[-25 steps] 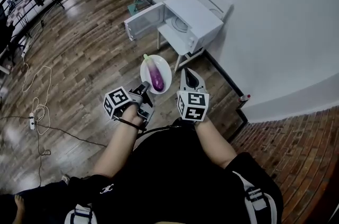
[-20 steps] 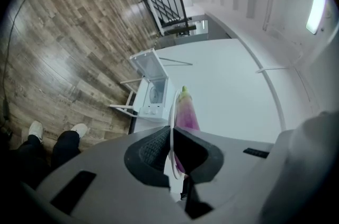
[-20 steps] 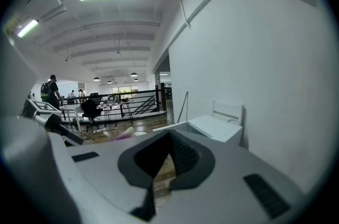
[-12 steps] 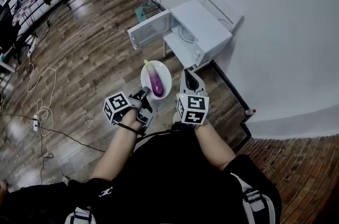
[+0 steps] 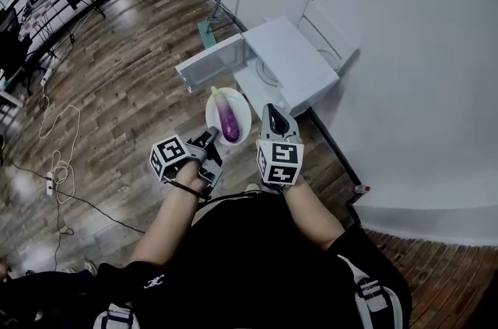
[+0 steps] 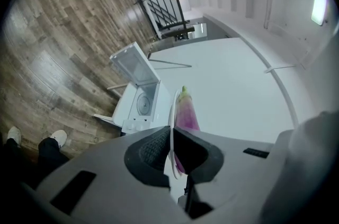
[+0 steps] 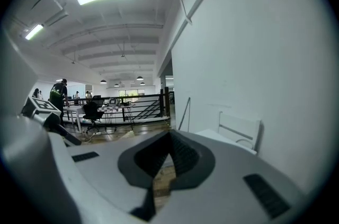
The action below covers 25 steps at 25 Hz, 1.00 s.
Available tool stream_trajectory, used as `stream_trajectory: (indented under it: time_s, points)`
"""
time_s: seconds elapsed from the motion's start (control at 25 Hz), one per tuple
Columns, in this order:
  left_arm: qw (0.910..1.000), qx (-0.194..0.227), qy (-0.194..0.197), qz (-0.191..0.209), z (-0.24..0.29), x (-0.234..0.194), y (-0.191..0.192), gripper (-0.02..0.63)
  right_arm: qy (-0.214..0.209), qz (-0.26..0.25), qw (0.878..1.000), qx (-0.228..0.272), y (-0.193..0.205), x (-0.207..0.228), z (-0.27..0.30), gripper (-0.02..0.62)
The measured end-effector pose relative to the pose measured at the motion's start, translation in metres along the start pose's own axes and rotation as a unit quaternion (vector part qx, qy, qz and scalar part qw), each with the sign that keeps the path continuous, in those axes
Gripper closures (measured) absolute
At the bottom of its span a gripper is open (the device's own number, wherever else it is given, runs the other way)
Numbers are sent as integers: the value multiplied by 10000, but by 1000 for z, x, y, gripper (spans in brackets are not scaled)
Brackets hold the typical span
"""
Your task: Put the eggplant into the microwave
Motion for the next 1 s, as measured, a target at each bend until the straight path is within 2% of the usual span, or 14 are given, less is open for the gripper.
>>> stream_trajectory:
  time_s: [0.24, 0.4, 0.56, 0.72, 1.0]
  points:
    - [9999, 95, 73, -51, 36, 16, 3, 589, -107, 24, 9999, 19, -17, 31, 18, 591]
    - [9999, 92, -42, -33, 64, 17, 6, 589, -139, 146, 9998, -20, -22, 58, 35, 591]
    - [9999, 45, -64, -71, 59, 19, 4, 589, -177, 98, 9998, -75, -23, 50, 30, 591]
    - [9999, -52, -123, -41, 97, 14, 1, 589, -181, 87, 9996, -174, -17, 74, 51, 591]
    - [9994, -335, -72, 49, 128, 5, -30, 589, -38, 56, 9999, -153, -18, 71, 79, 591]
Point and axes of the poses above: the fingertips, and each gripper's own axes: z forward along the fingers, x to its right, y out of its underside, the point moved 4 cm from there along -z, backward along the fingers, and after that the axes turned 13 degrees about z, right-handed, at the moved point
